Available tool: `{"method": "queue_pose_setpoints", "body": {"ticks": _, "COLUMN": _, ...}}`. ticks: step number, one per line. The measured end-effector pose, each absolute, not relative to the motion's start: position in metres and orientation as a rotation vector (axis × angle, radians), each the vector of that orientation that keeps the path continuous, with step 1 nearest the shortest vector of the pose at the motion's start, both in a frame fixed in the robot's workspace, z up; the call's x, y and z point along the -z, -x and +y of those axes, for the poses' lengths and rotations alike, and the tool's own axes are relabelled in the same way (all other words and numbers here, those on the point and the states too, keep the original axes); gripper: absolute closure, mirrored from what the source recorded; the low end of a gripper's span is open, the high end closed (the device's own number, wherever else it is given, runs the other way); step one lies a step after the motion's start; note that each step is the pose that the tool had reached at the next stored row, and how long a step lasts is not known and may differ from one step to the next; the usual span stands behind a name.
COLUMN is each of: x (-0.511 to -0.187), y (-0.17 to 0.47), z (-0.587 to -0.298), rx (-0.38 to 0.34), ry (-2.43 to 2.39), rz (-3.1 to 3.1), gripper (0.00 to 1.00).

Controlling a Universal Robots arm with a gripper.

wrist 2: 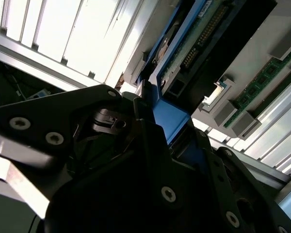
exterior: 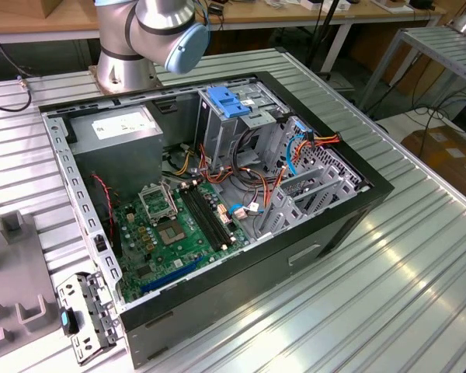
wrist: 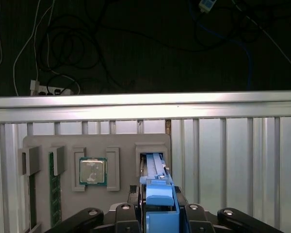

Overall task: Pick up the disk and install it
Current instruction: 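Pick up the disk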

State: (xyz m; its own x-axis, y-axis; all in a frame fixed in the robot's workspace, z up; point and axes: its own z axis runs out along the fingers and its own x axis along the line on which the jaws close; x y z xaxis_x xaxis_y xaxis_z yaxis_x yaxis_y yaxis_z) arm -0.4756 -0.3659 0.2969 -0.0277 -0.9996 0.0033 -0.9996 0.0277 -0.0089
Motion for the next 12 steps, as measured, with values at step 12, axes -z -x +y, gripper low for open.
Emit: {"method": "queue_pose_setpoints", "body": {"ticks": 12, "x": -0.3013, "y": 0.4756, "z": -0.3659, "rx": 0.014, "ry": 2.188, "rz": 2.249, "gripper": 0.63}}
